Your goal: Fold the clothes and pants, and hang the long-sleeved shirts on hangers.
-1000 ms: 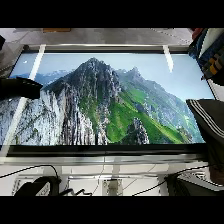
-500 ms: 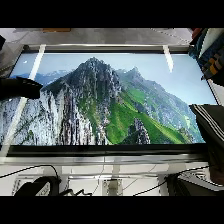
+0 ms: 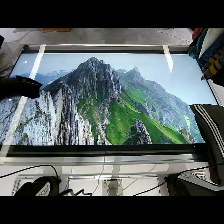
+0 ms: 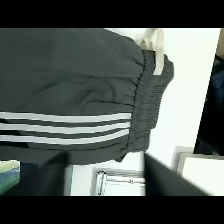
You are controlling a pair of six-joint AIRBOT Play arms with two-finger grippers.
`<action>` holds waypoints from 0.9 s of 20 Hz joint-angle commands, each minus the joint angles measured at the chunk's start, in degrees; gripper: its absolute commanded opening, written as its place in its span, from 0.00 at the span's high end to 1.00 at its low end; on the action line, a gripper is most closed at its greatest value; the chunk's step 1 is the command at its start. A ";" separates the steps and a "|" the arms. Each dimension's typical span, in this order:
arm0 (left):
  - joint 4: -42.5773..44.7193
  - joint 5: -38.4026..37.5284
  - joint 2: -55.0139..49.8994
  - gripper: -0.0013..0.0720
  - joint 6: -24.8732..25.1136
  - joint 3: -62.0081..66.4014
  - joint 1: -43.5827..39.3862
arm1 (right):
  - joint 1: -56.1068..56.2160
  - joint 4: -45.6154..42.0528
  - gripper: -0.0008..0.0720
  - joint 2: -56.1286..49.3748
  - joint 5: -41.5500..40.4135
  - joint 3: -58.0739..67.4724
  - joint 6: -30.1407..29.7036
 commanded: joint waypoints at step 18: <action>-0.02 0.20 -0.02 0.97 -0.04 0.04 0.07 | 69.46 12.20 0.95 0.46 -18.53 0.02 -7.93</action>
